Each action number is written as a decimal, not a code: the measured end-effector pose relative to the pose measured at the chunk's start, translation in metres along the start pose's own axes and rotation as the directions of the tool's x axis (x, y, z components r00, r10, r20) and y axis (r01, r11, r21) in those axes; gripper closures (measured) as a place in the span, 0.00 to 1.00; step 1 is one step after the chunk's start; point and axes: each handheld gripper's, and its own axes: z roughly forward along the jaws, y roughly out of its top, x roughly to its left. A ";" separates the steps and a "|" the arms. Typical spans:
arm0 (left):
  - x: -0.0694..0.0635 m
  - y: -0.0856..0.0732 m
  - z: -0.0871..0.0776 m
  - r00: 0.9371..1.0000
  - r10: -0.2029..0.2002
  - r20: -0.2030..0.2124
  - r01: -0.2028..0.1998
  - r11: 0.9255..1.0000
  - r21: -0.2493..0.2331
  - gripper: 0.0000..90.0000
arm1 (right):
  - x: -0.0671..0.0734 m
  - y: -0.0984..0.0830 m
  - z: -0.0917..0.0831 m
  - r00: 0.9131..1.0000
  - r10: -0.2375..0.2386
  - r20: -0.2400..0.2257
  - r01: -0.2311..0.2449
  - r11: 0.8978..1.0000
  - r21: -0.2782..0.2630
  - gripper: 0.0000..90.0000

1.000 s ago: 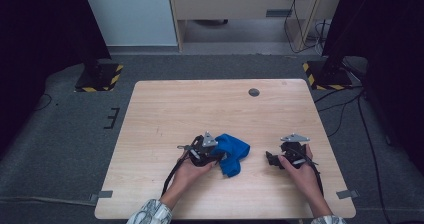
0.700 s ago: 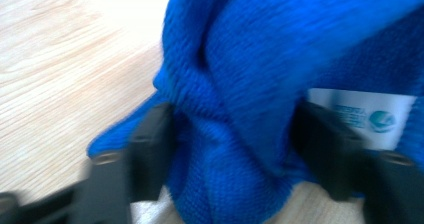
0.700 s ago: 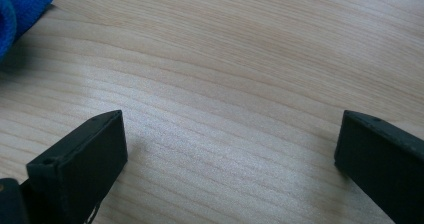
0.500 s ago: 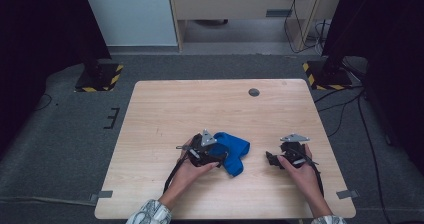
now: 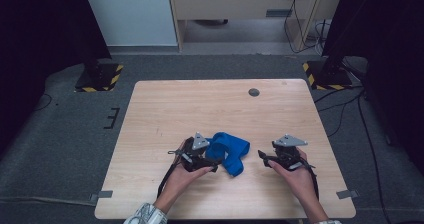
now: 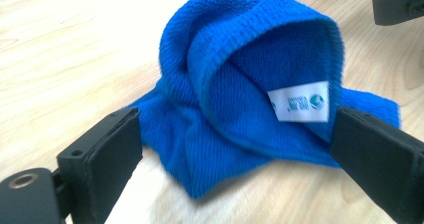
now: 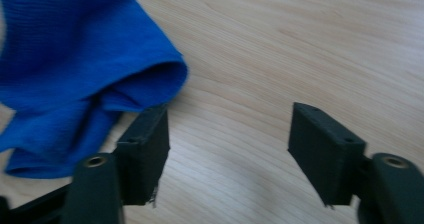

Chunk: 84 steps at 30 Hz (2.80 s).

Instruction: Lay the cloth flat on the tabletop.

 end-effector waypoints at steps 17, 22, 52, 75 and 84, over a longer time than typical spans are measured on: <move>0.011 -0.002 -0.006 0.997 0.007 -0.073 -0.011 0.998 -0.055 0.55 | 0.056 0.018 0.012 0.961 -0.129 -0.244 0.114 0.991 -0.072 0.70; 0.008 -0.001 -0.001 0.997 0.020 -0.075 -0.025 0.998 -0.055 0.64 | 0.070 0.025 0.016 0.953 -0.130 -0.275 0.107 0.989 -0.097 0.50; 0.005 0.045 -0.023 0.996 0.088 0.001 -0.087 0.986 -0.141 0.98 | 0.077 0.050 -0.003 0.961 -0.131 -0.243 0.099 0.985 -0.139 0.95; 0.037 0.054 0.079 0.998 0.053 -0.024 -0.052 0.998 0.034 0.95 | 0.026 0.045 0.060 0.984 -0.030 -0.173 0.028 0.999 -0.015 0.78; 0.036 0.046 0.073 1.000 0.013 -0.019 -0.013 1.000 -0.007 0.84 | 0.027 0.054 0.032 0.990 -0.015 -0.139 0.002 0.996 -0.091 0.47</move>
